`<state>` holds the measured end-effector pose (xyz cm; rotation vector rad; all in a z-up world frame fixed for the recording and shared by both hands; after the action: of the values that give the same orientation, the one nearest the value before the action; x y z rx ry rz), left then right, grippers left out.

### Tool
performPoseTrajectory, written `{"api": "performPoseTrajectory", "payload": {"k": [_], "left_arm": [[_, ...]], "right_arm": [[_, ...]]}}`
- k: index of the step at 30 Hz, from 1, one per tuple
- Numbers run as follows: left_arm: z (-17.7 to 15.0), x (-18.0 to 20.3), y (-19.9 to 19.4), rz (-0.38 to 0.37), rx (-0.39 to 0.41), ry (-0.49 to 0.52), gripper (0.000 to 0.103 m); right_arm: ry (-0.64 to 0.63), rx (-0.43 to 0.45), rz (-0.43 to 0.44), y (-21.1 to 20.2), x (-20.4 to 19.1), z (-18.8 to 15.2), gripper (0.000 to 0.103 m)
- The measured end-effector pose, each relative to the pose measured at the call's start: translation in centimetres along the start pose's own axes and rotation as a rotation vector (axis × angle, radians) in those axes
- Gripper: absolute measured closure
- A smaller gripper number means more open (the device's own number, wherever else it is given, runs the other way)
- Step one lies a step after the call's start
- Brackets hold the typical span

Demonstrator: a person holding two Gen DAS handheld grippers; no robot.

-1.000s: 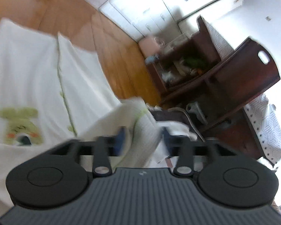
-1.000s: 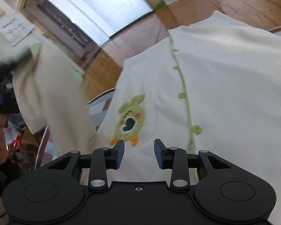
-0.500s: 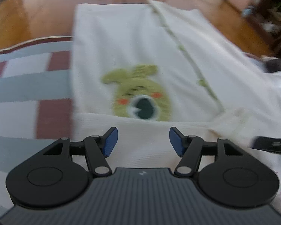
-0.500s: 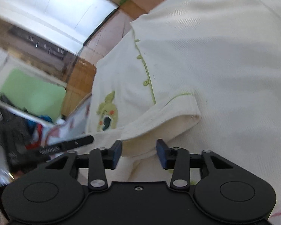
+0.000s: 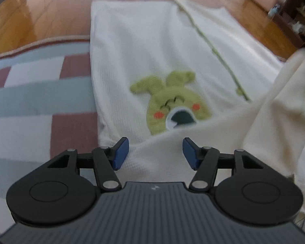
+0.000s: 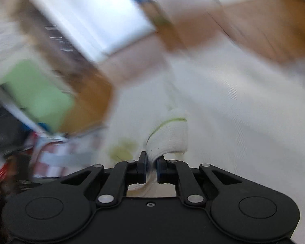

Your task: Fold clothes

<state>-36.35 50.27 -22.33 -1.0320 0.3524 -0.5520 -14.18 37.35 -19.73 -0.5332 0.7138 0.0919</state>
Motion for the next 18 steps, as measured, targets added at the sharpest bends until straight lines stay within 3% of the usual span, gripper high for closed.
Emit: {"api": "performPoseTrajectory", "payload": {"k": [2,3,4,6,8,9,12,14,18], "left_arm": [[0.3,-0.3,0.2,0.028,-0.005,0.000,0.045],[0.3,-0.6,0.8,0.072,-0.023,0.006,0.045],[0.3,-0.9,1.2,0.109,-0.033,0.014,0.045],[0.2,-1.4,1.8,0.168,-0.049,0.035,0.045],[0.1,-1.7,1.9,0.164,-0.055,0.037,0.045],[0.1,-1.7,1.7,0.148,-0.052,0.040,0.045],[0.5,-0.9,0.3,0.076,0.016,0.063,0.045],[0.9,0.4,-0.9,-0.012,0.076,0.082,0.045],[0.2,4.1,-3.5,-0.152,0.173,0.225,0.044]], "right_arm": [[-0.141,-0.079,0.000,-0.7,-1.6,1.3,0.092],[-0.209,-0.132,-0.061,-1.0,-1.5,1.3,0.092],[-0.272,-0.182,-0.141,-1.2,-1.1,1.1,0.092],[-0.322,-0.234,-0.408,-1.5,2.3,0.6,0.091],[-0.283,-0.238,-0.657,-2.2,6.1,0.2,0.089],[-0.225,-0.222,-0.706,-2.8,7.7,-0.3,0.089],[0.051,-0.124,-0.595,-3.9,10.3,-2.0,0.087],[0.200,-0.048,-0.519,-4.9,10.7,-3.3,0.083],[0.366,0.024,-0.386,-5.7,9.8,-6.5,0.054]]}}
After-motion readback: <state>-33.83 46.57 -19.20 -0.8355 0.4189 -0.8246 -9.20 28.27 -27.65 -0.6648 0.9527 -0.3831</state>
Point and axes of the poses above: each gripper's, at about its wrist camera, not at the fingertips, and y roughly the way its jaws point, x to its right, z to its top, the point moved 7 cm from there along y, roughly the way its jaws point, and after that the axes turned 13 degrees about z, right-handed, at the moved point
